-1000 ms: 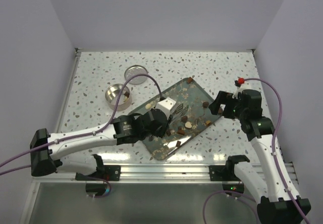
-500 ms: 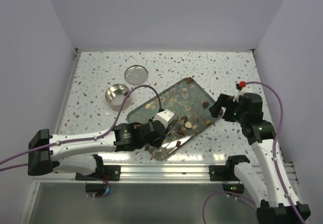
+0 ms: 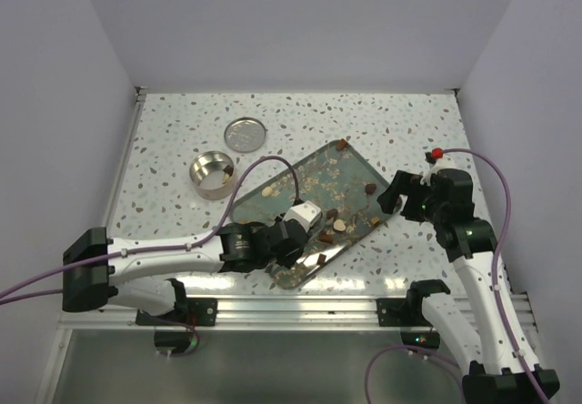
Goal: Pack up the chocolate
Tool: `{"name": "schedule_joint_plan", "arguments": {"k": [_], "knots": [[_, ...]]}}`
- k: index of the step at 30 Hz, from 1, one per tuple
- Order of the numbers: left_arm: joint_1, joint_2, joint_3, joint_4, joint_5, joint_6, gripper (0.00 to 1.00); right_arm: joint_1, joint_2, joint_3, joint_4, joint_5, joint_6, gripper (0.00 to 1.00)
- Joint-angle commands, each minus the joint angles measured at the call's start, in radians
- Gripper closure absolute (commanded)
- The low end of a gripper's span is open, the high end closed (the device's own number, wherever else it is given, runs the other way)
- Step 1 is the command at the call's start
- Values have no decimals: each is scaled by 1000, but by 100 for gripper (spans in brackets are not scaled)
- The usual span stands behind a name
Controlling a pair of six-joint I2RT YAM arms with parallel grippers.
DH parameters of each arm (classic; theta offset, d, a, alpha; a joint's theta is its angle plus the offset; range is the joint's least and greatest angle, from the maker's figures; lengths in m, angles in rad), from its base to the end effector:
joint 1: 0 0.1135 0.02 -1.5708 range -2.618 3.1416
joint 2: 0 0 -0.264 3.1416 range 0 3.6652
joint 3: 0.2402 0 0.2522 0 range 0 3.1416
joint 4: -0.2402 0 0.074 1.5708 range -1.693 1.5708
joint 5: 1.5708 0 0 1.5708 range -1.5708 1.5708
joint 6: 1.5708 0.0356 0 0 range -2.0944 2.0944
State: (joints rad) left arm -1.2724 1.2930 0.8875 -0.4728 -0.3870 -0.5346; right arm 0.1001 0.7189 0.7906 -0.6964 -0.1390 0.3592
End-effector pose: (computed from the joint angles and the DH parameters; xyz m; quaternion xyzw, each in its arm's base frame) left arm 0.0906 -0.2490 0.2436 0.2720 0.8845 -0.1497 0.3482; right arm 0.1487 0.0199 0.3009 0.0834 0.8847 0.1637 0.4285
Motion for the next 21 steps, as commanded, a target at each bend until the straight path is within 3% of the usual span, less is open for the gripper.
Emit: {"name": "schedule_joint_plan", "arguments": {"k": [1,21], "knots": [[-7,11,2,88,-12,27,57,4,1,33,-6,19,9,3],[30,98,45,163,13,87,56,4,16,38,-2,26,11,3]]}}
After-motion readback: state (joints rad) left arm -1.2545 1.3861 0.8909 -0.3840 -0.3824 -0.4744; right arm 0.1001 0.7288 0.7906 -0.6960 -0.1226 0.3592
